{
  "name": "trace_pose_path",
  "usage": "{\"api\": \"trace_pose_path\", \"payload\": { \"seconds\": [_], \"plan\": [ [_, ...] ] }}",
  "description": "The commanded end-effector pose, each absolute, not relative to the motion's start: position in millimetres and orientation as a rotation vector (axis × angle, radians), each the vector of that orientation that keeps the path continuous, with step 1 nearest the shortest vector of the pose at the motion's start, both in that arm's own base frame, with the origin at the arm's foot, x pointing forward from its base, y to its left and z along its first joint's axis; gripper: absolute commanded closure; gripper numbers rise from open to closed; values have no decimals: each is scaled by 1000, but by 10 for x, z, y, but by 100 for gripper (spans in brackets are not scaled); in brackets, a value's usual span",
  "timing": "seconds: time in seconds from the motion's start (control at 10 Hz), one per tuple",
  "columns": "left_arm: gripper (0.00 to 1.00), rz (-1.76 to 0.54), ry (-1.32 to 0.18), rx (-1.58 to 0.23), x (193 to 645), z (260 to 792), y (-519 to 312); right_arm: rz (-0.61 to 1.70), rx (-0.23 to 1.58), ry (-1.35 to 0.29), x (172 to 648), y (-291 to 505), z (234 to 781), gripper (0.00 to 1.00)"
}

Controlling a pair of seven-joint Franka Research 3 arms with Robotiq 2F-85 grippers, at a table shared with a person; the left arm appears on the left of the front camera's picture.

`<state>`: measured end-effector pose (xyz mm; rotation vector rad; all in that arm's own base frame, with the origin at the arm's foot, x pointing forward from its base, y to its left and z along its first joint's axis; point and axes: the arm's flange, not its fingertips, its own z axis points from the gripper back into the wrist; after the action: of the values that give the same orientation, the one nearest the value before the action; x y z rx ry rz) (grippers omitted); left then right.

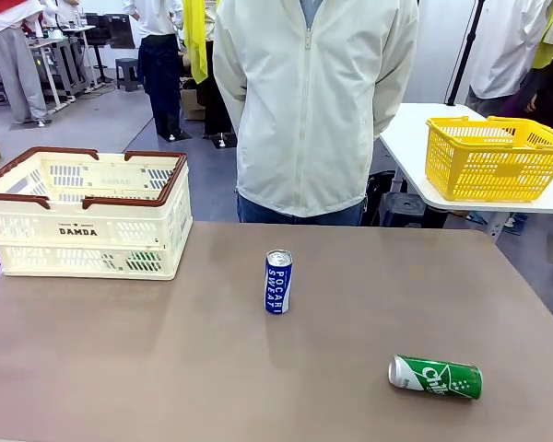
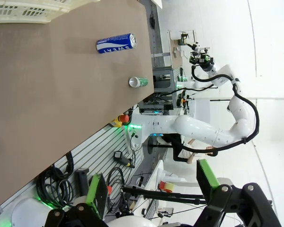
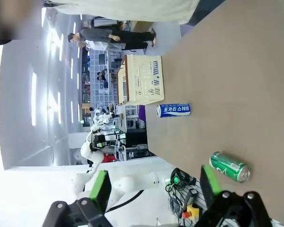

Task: Place the drinks into the Shopping basket.
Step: Pick up one drink and place it into the Shopping basket.

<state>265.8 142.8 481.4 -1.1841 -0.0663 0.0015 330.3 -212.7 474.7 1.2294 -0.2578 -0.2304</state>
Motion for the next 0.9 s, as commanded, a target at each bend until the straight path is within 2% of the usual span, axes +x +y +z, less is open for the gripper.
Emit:
{"api": "trace_pose_path", "payload": {
  "seconds": [0.0, 0.2, 0.3, 0.6, 0.7, 0.8],
  "plan": [
    [0, 2, -69, -1201, 2647, 4835, 1415, -257, 1217, -246, 3368, -2115, 4891, 0],
    [0, 2, -66, -1184, 2658, 4814, 1428, -257, 1217, -246, 3368, -2115, 4891, 0],
    [0, -23, -48, -1113, 2854, 5102, 1005, -257, 1217, -246, 3368, -2115, 4891, 0],
    [0, 53, 162, -862, 3342, 5605, -1036, -257, 1217, -246, 3368, -2115, 4891, 0],
    [0, 64, 171, -734, 3428, 5588, -1692, -257, 1217, -246, 3368, -2115, 4891, 0],
    [0, 63, 119, -598, 3535, 5561, -2254, -257, 1217, -246, 3368, -2115, 4891, 0]
  ]
}}
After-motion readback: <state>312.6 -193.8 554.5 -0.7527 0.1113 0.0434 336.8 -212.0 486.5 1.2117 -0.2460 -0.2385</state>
